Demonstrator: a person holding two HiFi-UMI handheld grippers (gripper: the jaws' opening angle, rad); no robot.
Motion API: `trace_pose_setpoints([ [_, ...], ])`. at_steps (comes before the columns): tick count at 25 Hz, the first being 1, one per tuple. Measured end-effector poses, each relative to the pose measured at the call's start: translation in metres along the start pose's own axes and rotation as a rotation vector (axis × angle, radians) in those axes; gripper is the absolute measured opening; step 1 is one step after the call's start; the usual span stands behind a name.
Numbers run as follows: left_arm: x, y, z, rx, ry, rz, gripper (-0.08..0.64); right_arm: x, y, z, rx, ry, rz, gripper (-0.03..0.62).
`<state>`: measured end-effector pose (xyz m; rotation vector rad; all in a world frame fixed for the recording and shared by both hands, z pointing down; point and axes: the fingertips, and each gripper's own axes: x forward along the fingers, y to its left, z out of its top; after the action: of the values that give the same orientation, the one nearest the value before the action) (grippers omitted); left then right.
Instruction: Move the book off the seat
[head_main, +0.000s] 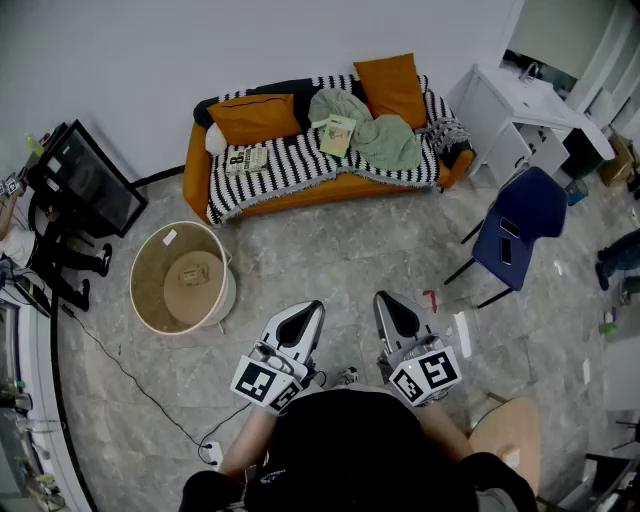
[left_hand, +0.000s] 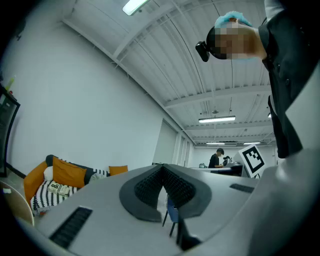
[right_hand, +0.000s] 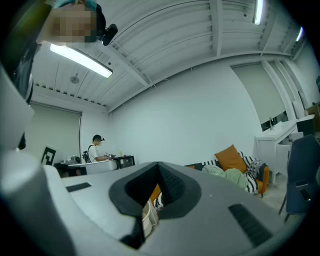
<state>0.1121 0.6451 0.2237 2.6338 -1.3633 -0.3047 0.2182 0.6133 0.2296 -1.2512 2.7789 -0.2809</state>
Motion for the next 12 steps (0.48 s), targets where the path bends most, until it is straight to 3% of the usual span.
trace_pose_setpoints([
  [12, 0.027, -0.025, -0.012, 0.017, 0.026, -0.01, 0.011, -0.014, -0.022, 0.004, 0.021, -0.007, -0.002, 0.014],
])
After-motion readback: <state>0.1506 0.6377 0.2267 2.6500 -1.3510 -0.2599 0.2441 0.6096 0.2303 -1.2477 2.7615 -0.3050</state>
